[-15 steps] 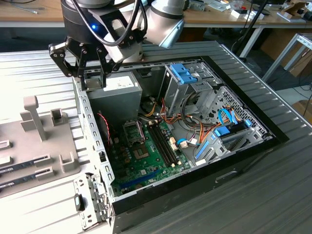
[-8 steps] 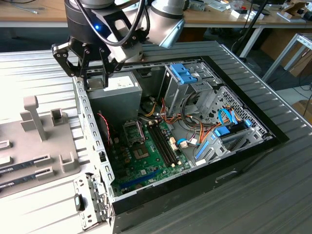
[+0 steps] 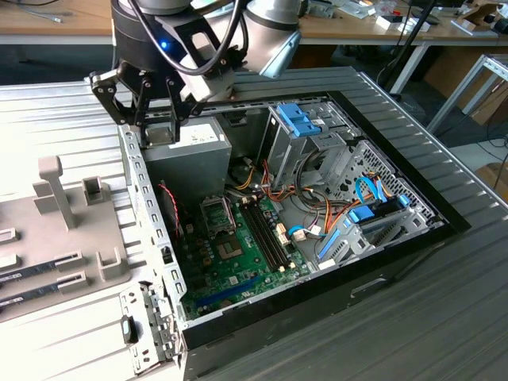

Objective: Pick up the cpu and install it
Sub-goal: 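Pick up the cpu and move it towards the insertion slot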

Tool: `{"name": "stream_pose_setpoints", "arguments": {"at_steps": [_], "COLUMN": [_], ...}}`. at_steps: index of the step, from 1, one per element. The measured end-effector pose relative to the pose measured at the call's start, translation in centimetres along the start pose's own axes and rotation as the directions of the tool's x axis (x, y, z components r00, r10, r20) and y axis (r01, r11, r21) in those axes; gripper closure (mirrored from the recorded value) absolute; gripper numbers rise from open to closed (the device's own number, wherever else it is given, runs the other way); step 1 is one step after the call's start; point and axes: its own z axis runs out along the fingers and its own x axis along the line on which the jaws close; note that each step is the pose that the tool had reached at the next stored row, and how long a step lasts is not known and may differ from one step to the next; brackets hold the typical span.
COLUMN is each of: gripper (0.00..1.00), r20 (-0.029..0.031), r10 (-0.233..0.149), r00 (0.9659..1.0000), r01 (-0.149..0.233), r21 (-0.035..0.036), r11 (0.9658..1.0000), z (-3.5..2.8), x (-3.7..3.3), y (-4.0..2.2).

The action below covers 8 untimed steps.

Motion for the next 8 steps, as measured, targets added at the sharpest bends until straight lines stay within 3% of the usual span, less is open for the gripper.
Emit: {"name": "stream_pose_setpoints", "arguments": {"at_steps": [8], "gripper": [0.53], "r20": [0.0000], "r10": [0.000], "r00": [1.0000], "r01": [0.000], "r21": [-0.0001], "r11": [1.0000], "z": [0.05], "x": [-0.44], "y": [0.00]}}
